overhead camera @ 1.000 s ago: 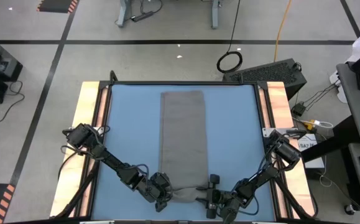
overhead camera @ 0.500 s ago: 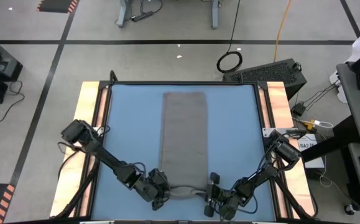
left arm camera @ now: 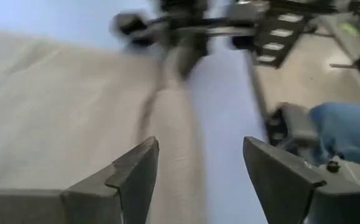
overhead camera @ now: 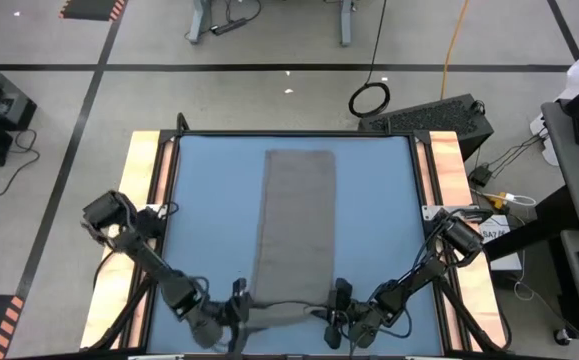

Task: Roll towel
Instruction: Roll the gray towel

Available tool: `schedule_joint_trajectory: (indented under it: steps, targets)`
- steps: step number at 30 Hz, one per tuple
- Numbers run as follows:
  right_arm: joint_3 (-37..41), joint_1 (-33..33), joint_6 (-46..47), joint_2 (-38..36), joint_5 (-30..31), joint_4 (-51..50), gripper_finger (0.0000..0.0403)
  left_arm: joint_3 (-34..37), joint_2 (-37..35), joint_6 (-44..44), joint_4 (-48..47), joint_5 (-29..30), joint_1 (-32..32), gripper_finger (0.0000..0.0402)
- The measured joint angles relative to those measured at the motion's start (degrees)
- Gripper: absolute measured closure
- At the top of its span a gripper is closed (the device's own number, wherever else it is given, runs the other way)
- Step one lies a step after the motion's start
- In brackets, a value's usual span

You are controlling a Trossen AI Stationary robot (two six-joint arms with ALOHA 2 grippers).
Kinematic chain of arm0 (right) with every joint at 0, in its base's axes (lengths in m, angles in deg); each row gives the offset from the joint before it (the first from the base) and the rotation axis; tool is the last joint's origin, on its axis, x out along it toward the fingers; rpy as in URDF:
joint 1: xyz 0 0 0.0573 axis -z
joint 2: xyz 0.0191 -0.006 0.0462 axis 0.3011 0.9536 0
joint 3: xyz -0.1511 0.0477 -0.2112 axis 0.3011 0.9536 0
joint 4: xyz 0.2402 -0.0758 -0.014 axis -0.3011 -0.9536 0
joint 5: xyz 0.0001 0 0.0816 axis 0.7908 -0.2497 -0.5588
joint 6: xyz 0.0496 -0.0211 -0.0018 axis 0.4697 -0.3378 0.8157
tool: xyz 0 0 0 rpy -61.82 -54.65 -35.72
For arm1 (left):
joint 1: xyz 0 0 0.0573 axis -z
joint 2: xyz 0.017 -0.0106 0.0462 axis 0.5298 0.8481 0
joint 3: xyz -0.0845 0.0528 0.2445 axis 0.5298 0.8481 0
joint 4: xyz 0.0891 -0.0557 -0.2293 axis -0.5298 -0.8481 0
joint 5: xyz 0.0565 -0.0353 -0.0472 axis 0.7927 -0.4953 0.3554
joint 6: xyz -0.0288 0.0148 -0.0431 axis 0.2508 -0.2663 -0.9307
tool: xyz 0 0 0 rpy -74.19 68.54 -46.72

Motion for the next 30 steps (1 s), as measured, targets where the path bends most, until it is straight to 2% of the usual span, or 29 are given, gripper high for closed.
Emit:
schedule_joint_trajectory:
  steps: [3, 6, 11, 15, 19, 25, 30]
  targets:
    - [0.0, 1.3, 1.6, -0.3, -2.3, 0.2, 0.0395, 0.0, 3.7, 6.0, 6.8, 3.8, 2.9, 0.0159]
    - [0.0, 2.2, 3.2, -0.5, -3.0, 0.8, 0.0389, 0.0, 7.1, 8.3, 10.1, 6.8, 4.5, 0.0159]
    - [0.0, 2.8, 4.9, -0.7, -3.0, 0.9, 0.0387, 0.0, 11.2, 8.4, 11.0, 10.4, 5.9, 0.0159]
    - [-0.1, 3.0, 5.9, -0.7, -3.0, 0.9, 0.0389, 0.0, 12.6, 10.4, 10.3, 10.9, 6.3, 0.0156]
    - [-0.1, 3.0, 7.2, -0.8, -2.7, 1.0, 0.0389, 0.0, 12.7, 11.7, 9.5, 12.6, 6.2, 0.0123]
    - [-0.1, 3.1, 8.6, -0.8, -2.4, 0.8, 0.0389, 0.0, 13.1, 11.3, 3.0, 14.7, 6.1, 0.0056]
    - [-0.1, 3.1, 8.9, -0.8, -2.4, 0.8, 0.0389, 0.0, 13.1, 11.2, 0.2, 17.0, 5.8, 0.0041]
